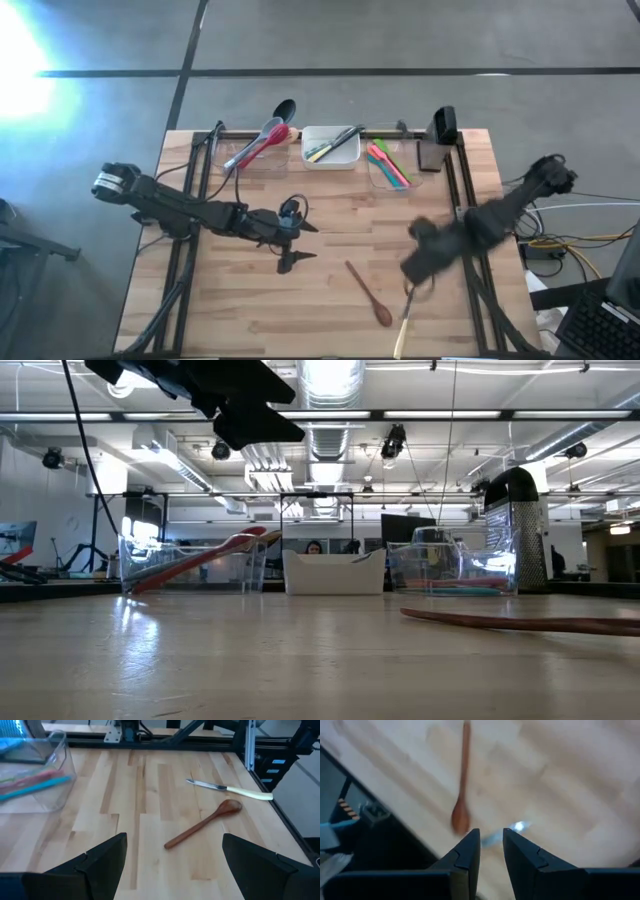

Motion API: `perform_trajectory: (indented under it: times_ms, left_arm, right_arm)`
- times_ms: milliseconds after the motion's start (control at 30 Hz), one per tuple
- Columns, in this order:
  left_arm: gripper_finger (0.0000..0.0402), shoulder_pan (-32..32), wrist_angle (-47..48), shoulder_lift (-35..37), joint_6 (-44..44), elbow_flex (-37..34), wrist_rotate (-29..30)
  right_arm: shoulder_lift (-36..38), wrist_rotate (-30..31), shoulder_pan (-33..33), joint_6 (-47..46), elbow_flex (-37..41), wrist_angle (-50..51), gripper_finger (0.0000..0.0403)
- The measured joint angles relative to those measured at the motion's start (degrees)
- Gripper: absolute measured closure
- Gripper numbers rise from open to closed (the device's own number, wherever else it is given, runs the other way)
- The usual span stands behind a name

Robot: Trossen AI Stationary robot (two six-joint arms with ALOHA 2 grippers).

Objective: Pick & Place Kitchen Items
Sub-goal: Put the yellow table knife into the white bin

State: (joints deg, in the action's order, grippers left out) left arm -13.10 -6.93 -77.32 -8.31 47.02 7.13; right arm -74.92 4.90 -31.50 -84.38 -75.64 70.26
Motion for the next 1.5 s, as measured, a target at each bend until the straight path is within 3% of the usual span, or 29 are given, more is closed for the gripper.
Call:
perform_trajectory:
  times_ms: [200, 400, 667, 967, 1133, 1500]
  left_arm:
    - [0.0074, 0.0, 0.3, 0.6, 2.5, 0.1, -0.1]
    - [0.0074, 0.2, 0.3, 0.9, 5.2, 1.1, -0.1]
    - [0.0074, 0.3, 0.9, 3.7, 8.9, 1.9, -0.2]
    - [0.0074, 1.2, 1.1, 4.6, 11.2, 1.9, -0.3]
    - [0.0074, 1.4, 1.1, 4.6, 11.2, 1.9, -0.3]
    - [0.0074, 1.4, 2.4, 4.6, 10.9, 1.9, -0.4]
  right_arm:
    - [-6.9, 5.7, -15.3, -23.4, 0.0, -8.1, 0.0329]
    - [-15.7, 7.1, -21.0, -36.3, 0.0, -15.8, 0.0321]
    - [-27.1, 2.6, -21.7, -42.7, -1.7, -21.6, 0.0300]
    - [-37.4, 2.4, -21.5, -47.8, -10.2, -17.4, 0.0262]
    - [-39.9, -0.6, -19.5, -48.3, -11.6, -12.3, 0.0246]
    - [-40.3, -4.2, -19.0, -48.8, -9.4, -12.0, 0.0245]
